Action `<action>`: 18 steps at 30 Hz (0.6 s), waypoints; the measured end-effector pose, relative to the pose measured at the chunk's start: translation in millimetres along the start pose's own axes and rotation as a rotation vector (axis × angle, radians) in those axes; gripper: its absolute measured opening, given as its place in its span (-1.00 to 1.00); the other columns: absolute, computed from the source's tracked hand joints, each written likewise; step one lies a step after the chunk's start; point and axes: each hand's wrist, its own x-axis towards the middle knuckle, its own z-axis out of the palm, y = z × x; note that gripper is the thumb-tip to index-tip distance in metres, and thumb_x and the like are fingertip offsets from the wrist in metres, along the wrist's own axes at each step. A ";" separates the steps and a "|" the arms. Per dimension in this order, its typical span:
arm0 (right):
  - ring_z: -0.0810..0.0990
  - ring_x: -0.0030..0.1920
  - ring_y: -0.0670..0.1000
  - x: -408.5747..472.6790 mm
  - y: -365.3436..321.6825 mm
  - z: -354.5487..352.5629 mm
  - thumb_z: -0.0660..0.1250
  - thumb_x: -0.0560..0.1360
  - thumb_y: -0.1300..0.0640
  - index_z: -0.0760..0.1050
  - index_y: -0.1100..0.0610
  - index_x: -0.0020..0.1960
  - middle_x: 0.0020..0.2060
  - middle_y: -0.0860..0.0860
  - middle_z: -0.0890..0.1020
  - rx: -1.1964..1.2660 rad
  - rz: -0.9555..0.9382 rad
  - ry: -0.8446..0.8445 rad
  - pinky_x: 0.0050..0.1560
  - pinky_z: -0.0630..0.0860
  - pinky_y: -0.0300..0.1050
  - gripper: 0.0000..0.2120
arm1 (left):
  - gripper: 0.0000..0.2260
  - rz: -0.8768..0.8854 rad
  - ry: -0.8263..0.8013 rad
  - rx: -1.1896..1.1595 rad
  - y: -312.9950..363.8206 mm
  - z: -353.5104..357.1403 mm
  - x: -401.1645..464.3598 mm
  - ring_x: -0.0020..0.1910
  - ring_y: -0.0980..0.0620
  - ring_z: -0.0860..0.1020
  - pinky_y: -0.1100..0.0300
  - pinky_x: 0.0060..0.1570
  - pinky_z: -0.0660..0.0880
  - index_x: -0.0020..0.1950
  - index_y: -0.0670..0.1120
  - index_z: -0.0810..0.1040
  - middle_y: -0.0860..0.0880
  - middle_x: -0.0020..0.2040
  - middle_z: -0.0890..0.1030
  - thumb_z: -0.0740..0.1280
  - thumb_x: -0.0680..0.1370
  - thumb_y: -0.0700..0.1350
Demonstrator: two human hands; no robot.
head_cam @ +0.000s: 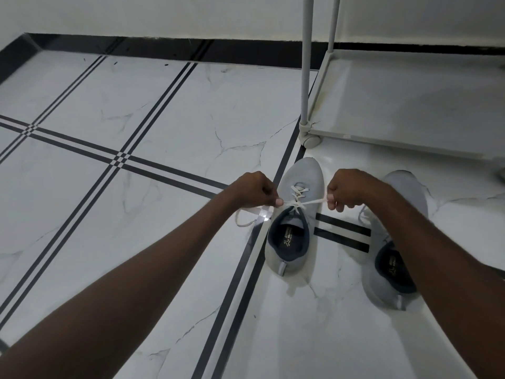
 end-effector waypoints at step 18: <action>0.37 -0.50 -0.04 11.3 18.9 -11.8 0.37 0.54 0.10 0.71 0.15 -0.12 -0.46 0.03 0.47 0.139 -0.078 -0.259 -0.43 0.39 -0.22 -0.82 | -0.75 -0.122 -0.157 -0.120 -19.7 -9.7 -0.6 -0.45 0.14 0.37 0.42 -0.48 0.32 -0.18 -0.06 0.68 -0.04 -0.37 0.48 0.38 0.54 0.09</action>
